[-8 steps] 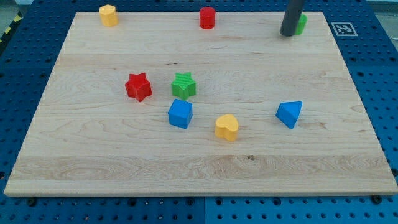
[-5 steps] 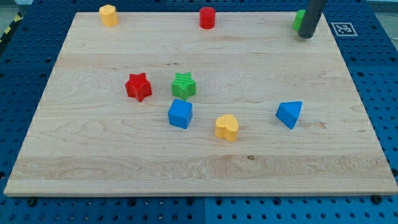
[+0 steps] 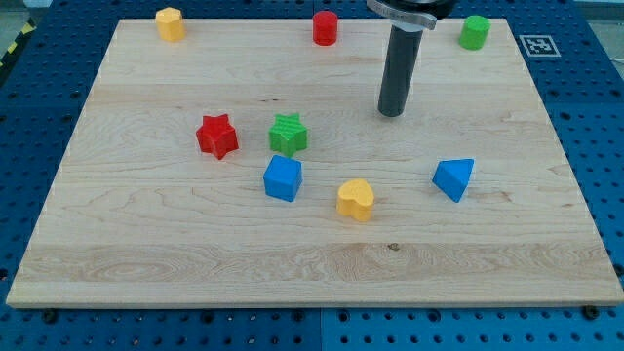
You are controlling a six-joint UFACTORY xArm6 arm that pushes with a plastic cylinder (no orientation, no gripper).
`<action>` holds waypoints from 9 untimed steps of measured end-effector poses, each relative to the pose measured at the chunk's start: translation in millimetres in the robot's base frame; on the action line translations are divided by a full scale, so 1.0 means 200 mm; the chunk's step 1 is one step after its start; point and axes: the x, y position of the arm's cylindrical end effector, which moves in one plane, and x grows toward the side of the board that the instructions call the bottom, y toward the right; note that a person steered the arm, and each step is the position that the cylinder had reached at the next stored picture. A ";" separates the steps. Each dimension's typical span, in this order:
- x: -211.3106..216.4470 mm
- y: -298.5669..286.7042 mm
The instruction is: Push the red star towards the left
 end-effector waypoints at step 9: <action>0.29 -0.90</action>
